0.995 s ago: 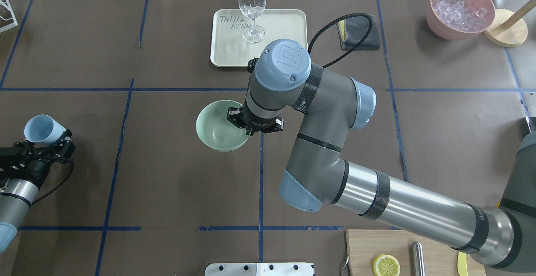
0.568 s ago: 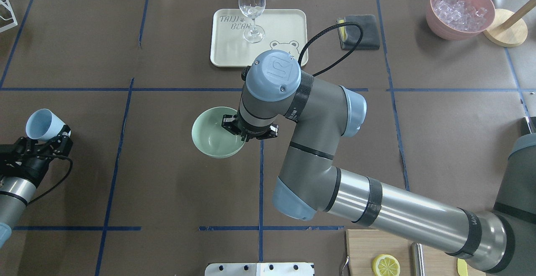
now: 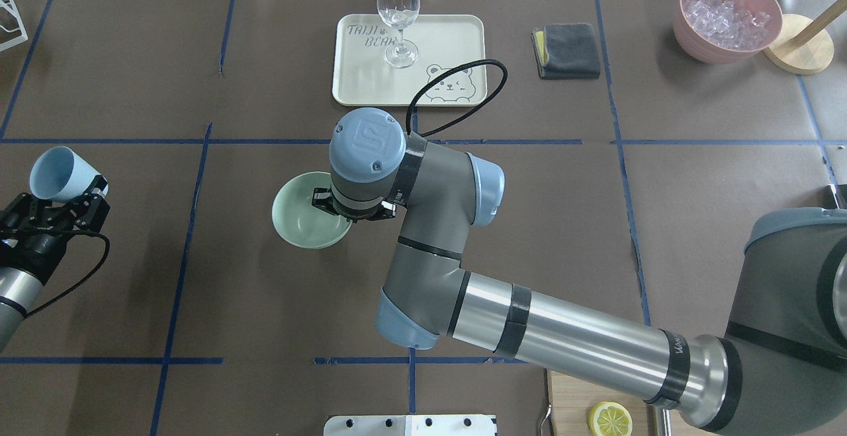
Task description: Pour ice into bowl
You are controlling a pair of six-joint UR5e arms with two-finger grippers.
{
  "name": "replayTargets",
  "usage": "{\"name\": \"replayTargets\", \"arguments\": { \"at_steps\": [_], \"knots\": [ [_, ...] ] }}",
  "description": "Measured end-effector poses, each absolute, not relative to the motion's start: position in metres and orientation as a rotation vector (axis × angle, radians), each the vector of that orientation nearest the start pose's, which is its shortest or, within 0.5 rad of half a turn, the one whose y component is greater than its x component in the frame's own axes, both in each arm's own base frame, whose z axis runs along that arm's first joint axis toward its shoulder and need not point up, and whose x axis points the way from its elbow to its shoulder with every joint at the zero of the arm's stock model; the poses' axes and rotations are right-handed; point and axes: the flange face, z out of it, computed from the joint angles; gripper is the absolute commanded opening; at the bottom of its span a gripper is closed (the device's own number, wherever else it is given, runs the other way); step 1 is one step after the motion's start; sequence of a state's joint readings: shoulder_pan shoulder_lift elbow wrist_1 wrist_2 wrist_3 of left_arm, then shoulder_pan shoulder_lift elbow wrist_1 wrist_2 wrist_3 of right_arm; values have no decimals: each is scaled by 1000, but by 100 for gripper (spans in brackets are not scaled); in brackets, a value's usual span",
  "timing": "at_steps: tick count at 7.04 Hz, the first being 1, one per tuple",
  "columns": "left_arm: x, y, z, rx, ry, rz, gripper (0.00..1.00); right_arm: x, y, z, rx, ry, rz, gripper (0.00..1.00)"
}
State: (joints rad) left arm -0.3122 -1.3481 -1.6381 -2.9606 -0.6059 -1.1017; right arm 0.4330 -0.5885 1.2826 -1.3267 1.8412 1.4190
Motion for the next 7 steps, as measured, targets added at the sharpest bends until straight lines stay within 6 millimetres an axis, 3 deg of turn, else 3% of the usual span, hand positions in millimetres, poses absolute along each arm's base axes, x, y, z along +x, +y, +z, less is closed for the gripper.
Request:
{"name": "replayTargets", "arguments": {
  "at_steps": [2,4,6,7],
  "knots": [
    [293,-324,540,1205,744,-438,0,-682,-430,120,40,-964,133,100],
    [291,-327,518,1267,666,-297,0,-667,-432,105,55,-1000,139,100],
    [294,-328,490,1298,635,-245,0,-622,-445,117,70,-1031,159,100],
    [298,-330,471,1299,562,-200,0,-586,-454,141,60,-1041,165,100]
  ]
}}
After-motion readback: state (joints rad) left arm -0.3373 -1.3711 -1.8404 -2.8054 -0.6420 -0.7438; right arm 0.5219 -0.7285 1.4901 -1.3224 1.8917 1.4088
